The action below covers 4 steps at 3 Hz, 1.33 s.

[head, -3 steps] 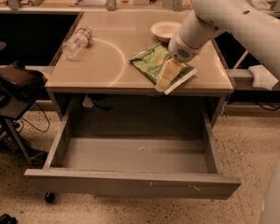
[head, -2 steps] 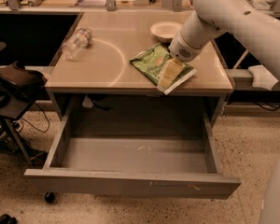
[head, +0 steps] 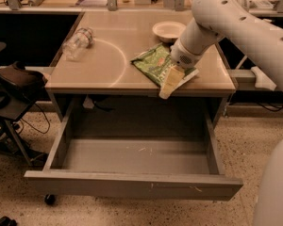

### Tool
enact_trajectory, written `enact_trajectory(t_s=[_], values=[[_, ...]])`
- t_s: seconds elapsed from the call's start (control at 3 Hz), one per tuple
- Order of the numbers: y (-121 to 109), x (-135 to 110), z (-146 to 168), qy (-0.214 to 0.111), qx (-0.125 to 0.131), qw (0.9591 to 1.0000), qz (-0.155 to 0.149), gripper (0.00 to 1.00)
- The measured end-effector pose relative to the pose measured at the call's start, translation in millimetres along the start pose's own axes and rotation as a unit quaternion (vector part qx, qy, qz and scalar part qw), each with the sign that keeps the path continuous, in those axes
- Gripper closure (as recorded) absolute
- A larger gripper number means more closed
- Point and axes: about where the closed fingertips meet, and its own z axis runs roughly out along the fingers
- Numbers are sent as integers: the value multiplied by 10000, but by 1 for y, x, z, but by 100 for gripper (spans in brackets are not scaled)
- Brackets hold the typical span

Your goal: Place green jalapeno chip bag into top drawer

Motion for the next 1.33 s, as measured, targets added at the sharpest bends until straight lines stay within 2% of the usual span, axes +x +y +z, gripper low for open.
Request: enact_trajectory(t_s=[0.33,1.33], values=[[0,0,0,1,-2,10000,0,19],[3,0,-3,15,0,10000,5,88]])
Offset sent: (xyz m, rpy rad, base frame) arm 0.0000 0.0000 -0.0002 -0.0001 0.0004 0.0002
